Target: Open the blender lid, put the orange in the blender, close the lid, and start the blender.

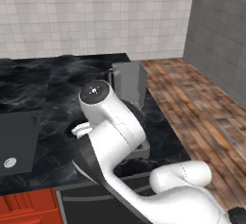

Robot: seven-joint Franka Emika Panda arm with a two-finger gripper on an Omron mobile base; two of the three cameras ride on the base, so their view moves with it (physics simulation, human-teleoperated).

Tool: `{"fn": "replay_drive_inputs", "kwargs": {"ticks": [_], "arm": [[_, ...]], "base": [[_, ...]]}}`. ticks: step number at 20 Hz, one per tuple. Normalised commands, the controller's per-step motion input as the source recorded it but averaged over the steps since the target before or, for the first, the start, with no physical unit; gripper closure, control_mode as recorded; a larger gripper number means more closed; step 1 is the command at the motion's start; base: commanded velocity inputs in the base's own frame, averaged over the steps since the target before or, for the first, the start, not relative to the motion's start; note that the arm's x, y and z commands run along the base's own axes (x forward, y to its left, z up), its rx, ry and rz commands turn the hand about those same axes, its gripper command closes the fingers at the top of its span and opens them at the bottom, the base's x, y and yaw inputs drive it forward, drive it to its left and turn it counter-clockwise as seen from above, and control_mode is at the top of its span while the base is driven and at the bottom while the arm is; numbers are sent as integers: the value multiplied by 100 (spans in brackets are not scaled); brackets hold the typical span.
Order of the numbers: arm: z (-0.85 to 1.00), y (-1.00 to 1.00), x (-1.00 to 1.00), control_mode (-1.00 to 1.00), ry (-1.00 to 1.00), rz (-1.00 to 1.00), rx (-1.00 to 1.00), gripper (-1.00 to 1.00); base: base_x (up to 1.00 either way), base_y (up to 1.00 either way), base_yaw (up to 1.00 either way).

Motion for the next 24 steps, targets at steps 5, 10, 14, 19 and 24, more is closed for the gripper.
{"fn": "replay_drive_inputs", "kwargs": {"ticks": [5,10,14,19,24], "arm": [[-100,75,1,-100,12,-2,-4,-100],[-89,35,33,-100,11,-3,0,-100],[-64,7,25,-100,0,0,7,-100],[-27,0,28,-100,0,0,10,-100],[-21,0,30,-100,0,0,0,-100]], "base": [[0,0,0],[0,0,0],[0,0,0],[0,0,0],[0,0,0]]}}
